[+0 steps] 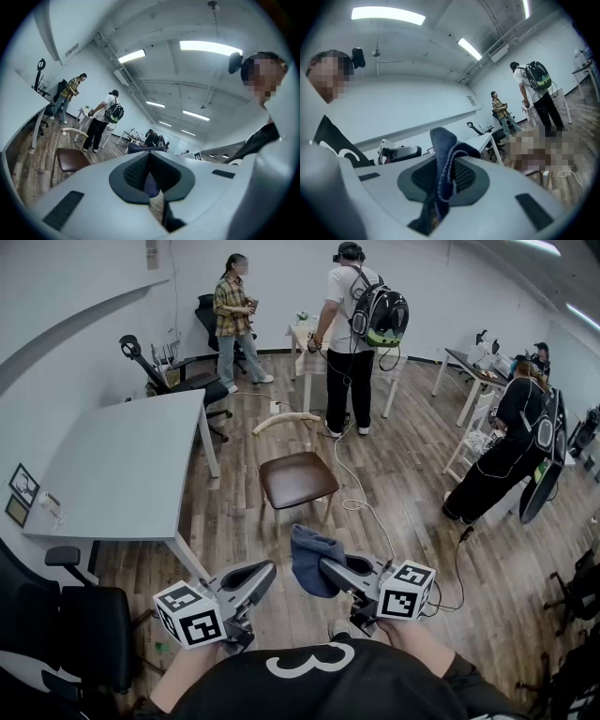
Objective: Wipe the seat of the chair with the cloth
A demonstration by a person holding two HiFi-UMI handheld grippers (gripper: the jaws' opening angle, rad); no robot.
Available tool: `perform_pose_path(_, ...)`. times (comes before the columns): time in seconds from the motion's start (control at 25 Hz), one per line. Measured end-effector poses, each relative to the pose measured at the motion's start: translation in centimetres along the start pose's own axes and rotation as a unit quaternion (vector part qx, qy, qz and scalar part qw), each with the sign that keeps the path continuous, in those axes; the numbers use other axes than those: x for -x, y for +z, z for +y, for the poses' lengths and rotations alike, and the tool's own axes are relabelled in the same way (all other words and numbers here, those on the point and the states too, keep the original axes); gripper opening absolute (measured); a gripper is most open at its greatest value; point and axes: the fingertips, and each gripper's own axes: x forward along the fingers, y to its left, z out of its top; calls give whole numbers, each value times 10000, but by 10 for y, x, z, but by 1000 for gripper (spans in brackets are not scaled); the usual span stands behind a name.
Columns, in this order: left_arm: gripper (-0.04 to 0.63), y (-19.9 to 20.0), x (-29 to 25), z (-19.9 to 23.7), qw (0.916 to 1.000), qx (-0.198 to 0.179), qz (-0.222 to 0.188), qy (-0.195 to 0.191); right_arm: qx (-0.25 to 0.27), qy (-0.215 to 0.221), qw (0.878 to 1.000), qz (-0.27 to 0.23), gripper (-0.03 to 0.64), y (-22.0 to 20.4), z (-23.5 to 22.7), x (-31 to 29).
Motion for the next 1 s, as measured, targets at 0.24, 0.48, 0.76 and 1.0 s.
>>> perform_pose_path(0.24,12,-4,-15,6,10000,78,27,5,-58,-66,10000,7,52,-2,-17,6)
perform_pose_path(0.48,12,-8,-46,17,9997,170,146,10,-279,-191,9994,-90,52,6,-51,17)
perform_pose_path(0.76,12,-24,-112,48,9969,692,348,121,-818,-358,9960,-94,54,12,-125,35)
perform_pose_path(1.0,12,-41,-194,88,9896,1279,563,337,-1275,-451,9908,20,54,19,-212,56)
